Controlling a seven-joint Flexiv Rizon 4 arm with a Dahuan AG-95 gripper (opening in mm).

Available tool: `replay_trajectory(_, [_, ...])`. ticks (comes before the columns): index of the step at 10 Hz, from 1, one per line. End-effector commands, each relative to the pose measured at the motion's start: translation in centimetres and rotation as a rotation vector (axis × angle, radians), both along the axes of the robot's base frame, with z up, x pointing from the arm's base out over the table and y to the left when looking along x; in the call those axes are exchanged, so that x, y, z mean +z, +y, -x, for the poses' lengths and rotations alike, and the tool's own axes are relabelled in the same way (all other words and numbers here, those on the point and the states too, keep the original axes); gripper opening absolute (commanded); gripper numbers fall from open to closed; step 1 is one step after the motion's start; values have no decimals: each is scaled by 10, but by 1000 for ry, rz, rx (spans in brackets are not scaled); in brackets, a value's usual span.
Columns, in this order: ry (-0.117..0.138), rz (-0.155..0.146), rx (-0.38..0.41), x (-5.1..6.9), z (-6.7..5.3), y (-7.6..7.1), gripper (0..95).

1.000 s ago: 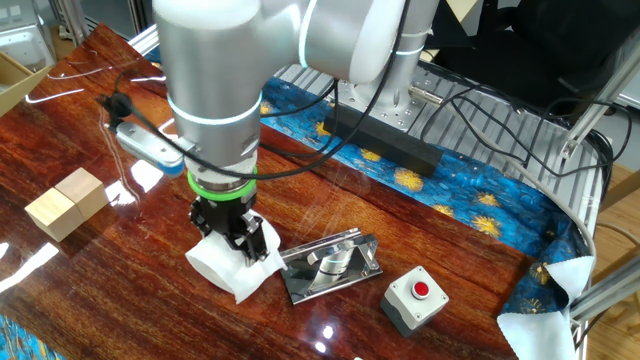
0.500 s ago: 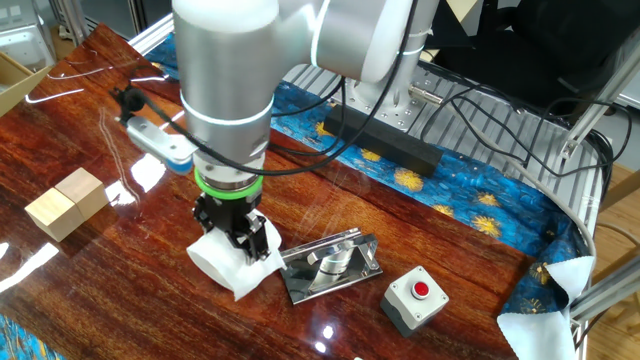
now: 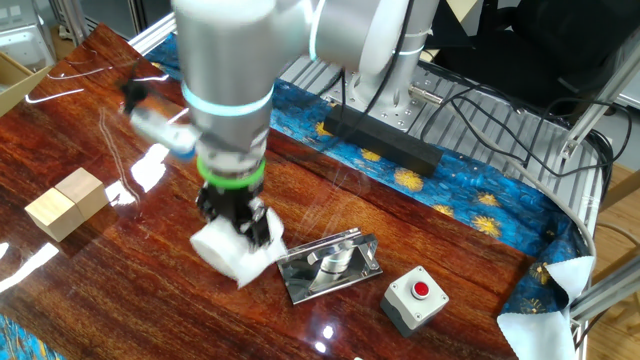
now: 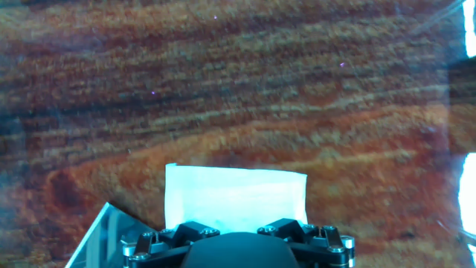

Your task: Take the roll of paper down from the shelf

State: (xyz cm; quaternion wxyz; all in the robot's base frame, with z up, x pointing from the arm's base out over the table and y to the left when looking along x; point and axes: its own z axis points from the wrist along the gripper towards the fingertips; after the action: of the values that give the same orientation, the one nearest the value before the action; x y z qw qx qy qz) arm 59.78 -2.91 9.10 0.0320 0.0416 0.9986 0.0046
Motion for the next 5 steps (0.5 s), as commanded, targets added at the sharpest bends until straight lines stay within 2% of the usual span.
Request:
replay_trajectory(1, [-1, -7, 3, -4, 6, -4, 0])
replay_trajectory(5, [7, -6, 20, -11, 21, -14, 0])
